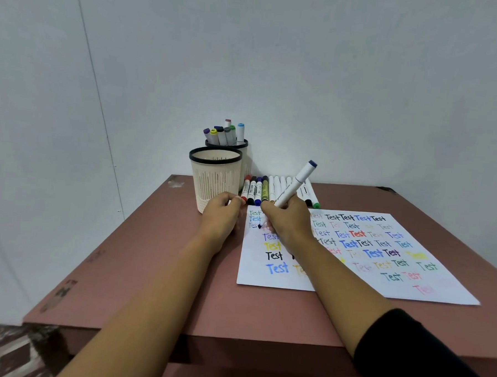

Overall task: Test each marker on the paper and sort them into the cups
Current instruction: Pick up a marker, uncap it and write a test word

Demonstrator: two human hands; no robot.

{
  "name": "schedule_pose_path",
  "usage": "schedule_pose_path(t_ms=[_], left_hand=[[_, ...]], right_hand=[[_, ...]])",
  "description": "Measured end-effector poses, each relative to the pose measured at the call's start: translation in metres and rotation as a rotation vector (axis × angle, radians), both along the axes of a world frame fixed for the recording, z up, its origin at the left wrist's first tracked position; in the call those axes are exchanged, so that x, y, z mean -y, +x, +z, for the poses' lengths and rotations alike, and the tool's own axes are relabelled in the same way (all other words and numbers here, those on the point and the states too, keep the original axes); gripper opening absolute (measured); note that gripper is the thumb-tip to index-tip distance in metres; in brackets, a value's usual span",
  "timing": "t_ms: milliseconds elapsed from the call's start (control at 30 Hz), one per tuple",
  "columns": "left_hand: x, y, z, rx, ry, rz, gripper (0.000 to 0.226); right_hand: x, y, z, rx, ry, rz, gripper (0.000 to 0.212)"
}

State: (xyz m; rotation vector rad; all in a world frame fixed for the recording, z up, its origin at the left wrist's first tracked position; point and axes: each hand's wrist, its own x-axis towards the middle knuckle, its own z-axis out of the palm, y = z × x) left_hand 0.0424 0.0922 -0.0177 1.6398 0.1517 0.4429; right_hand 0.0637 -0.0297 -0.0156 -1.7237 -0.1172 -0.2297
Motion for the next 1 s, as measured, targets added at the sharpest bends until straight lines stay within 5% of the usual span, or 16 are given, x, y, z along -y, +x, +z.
schedule_pose_path(t_ms=[467,733,1000], left_hand=[[0.004,-0.006,0.005,-0.001,0.007,-0.013,0.02],[0.006,-0.009,0.01,-0.015,-0.061,-0.096,0.031],[-0.003,-0.003,0.004,0.009,0.13,-0.077,0.033]], right_hand=[[0.0,0.0,0.001,-0.006,0.036,-0.023,0.012],[0.015,0.002,0.011,-0.205,0.664,0.11,0.015],[0.018,0.003,0.016,-0.218,0.732,0.121,0.012]])
